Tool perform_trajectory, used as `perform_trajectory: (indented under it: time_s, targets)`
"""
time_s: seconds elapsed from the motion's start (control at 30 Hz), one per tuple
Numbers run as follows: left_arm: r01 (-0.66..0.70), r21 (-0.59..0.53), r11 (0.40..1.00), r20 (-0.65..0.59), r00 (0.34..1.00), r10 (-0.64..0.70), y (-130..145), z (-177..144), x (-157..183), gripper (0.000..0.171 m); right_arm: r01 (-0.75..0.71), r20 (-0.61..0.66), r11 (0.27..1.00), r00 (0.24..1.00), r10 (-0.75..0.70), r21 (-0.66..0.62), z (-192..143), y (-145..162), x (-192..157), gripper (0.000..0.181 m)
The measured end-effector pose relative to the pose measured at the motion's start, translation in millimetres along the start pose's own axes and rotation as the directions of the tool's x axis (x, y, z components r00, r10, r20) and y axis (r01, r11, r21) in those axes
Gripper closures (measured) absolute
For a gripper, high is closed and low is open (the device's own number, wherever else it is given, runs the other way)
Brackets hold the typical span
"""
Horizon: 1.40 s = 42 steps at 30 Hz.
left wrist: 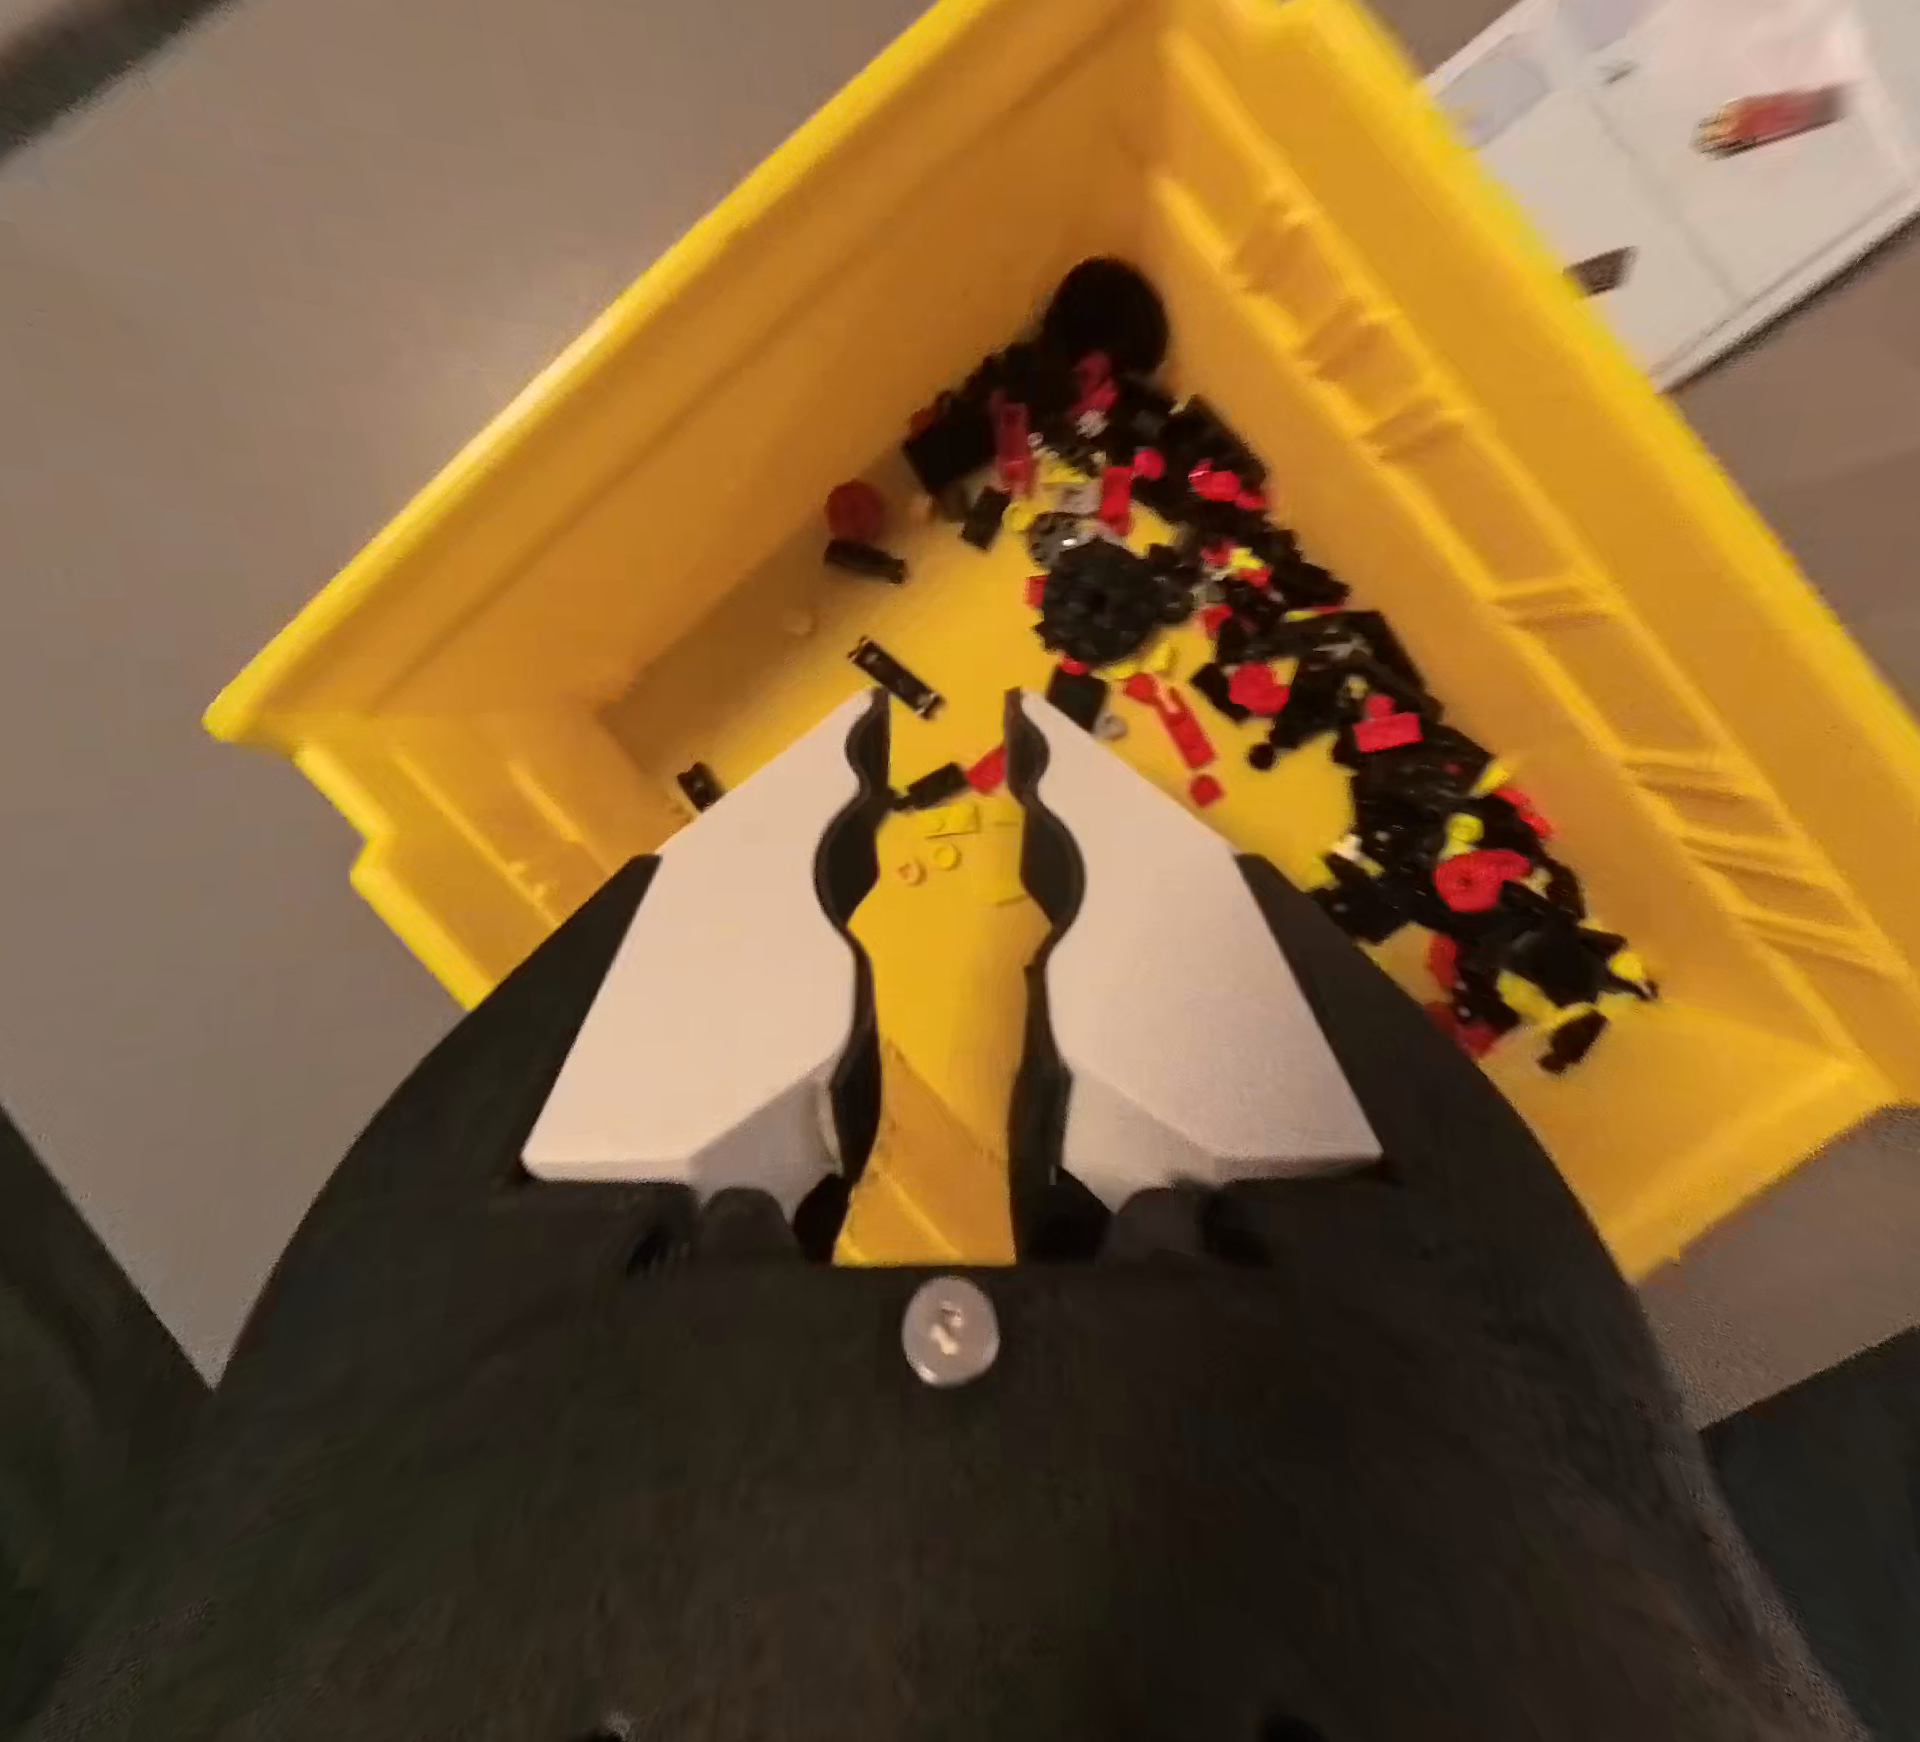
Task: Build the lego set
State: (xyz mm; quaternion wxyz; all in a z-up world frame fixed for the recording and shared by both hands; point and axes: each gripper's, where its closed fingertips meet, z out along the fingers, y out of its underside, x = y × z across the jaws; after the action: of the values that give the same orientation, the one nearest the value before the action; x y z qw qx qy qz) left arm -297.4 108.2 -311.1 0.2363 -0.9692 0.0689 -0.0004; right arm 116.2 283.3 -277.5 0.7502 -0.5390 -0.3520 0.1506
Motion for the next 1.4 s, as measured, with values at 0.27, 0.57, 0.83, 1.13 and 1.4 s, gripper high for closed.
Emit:
perform_trajectory:
  time_s: [0.27,0.57,0.83,1.13,1.4]
  targets:
    - [0.181,-0.258,0.949,-0.020,0.981,-0.192,10,56,-22,0.156,0.020,0.019,1.000,1.000,-0.020,-0.004,1,0,-4,0.171]
    - [0.208,-0.284,0.936,0.069,0.978,-0.196,14,75,-40,0.151,0.026,0.034,1.000,0.999,-0.026,-0.005,1,0,-7,0.171]
    - [0.231,-0.266,0.936,0.059,0.973,-0.224,16,80,-45,0.159,0.031,0.044,0.999,0.999,-0.031,-0.007,2,1,-9,0.172]
    - [0.181,-0.277,0.944,0.090,0.983,-0.162,21,78,-43,0.164,0.033,0.055,0.999,0.998,-0.032,-0.007,2,1,-11,0.172]
    - [0.094,-0.163,0.982,0.121,0.990,-0.075,-9,38,-35,0.165,0.029,0.063,1.000,0.998,-0.029,-0.004,2,0,-12,0.173]
